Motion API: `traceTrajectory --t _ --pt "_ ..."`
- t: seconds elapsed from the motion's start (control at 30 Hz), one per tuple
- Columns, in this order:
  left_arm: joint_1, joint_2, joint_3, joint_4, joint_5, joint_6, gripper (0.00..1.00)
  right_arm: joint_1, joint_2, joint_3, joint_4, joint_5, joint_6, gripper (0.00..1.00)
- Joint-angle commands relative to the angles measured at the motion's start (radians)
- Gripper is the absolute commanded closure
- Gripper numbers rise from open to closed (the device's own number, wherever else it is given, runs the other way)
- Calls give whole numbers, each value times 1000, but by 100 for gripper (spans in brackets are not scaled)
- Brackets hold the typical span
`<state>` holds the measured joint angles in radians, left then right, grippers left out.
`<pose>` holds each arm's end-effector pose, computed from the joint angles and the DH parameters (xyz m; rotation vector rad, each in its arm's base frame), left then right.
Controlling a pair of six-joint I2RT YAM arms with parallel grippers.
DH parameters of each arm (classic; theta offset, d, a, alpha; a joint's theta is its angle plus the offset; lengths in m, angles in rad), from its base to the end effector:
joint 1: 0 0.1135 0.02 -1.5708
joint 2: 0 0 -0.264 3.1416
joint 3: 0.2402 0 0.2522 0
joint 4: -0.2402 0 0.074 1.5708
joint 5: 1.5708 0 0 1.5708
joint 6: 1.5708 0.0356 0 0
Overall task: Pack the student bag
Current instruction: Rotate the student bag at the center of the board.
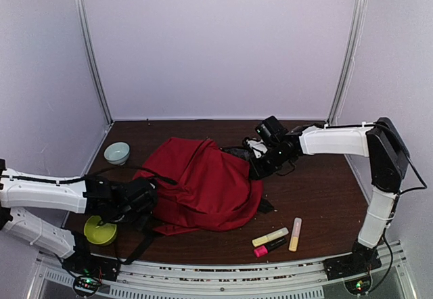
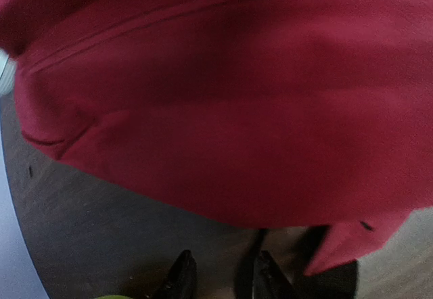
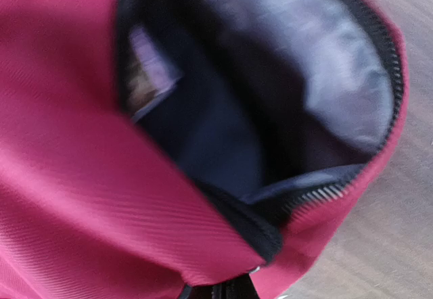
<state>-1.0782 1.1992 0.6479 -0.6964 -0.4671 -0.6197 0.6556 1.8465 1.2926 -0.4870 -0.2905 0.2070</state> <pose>0.1077 -0.1667 0.1820 0.4891 2.5364 0.0900 0.3001 0.2436 0.1964 -0.7058 2.6113 0.6658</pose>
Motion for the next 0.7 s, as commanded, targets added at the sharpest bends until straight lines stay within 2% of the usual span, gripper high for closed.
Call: traceTrajectory --t 0.0,0.1,0.2,0.33,0.47,0.6,0.67 --pt "156 -49 -36 126 -81 -59 69 72 -80 -52 15 -49 -18 100" --pt "237 -57 -19 273 -101 60 71 151 -113 -95 14 -71 -26 100" --pt "300 13 60 349 -55 202 72 235 -145 -129 13 -91 -30 100" --pt "372 235 262 304 36 348 73 350 -176 -135 11 -106 -36 100" --pt "393 454 465 221 84 474 73 422 -200 -122 47 -133 -20 100" --pt "415 548 652 168 84 601 71 436 -187 -109 123 -186 22 100" --pt "427 541 712 178 88 640 69 435 -153 -65 97 -167 37 100"
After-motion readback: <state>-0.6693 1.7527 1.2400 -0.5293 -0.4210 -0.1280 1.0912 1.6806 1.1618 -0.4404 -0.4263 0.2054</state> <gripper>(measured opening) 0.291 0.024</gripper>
